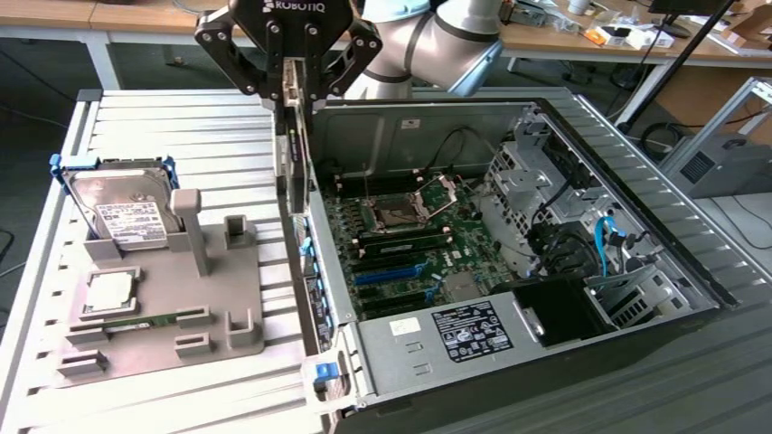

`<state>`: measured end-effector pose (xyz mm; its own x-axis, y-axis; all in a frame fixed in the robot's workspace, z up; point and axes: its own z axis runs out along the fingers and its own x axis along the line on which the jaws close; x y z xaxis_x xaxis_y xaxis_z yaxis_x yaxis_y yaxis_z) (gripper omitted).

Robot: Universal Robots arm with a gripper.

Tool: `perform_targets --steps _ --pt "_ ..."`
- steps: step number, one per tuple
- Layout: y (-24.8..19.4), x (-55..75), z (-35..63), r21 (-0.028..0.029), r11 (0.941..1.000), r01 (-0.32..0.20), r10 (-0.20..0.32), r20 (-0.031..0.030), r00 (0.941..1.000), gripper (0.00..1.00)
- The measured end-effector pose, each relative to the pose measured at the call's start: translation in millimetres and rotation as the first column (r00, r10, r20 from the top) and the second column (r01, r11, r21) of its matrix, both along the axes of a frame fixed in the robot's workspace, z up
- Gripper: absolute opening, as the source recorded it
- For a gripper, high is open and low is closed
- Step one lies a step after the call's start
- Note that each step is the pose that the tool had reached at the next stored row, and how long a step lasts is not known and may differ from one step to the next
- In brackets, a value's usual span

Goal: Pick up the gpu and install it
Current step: 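Pick up the gpu and move the gpu toward the slot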

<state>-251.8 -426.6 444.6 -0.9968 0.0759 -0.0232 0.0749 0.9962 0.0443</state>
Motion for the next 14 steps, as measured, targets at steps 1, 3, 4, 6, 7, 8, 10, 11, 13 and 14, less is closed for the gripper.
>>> perform_targets --steps 1,3,4,6,7,8,10,11,13,14 --pt "0.0 0.8 0.0 0.0000 1.0000 0.000 0.000 0.0000 1.0000 0.27" --pt "0.0 2.4 0.1 -0.0001 1.0000 0.000 0.000 -0.0001 1.0000 0.27" --pt "0.0 3.2 0.0 -0.0001 1.0000 0.000 0.000 -0.0001 1.0000 0.27" --pt "0.0 5.8 0.0 0.0000 1.0000 0.000 0.000 0.0000 1.0000 0.27" --pt "0.0 6.5 0.0 0.0000 1.0000 0.000 0.000 0.0000 1.0000 0.27" --pt "0.0 7.3 0.0 -0.0001 1.0000 0.000 0.000 -0.0001 1.0000 0.27" --pt "0.0 8.9 0.0 0.0000 1.0000 0.000 0.000 0.0000 1.0000 0.27" --pt "0.0 9.7 0.0 0.0000 1.0000 0.000 0.000 0.0000 1.0000 0.27" --pt "0.0 11.2 0.0 -0.0001 1.0000 0.000 0.000 -0.0001 1.0000 0.27" --pt "0.0 11.9 0.0 0.0000 1.0000 0.000 0.000 0.0000 1.0000 0.27"
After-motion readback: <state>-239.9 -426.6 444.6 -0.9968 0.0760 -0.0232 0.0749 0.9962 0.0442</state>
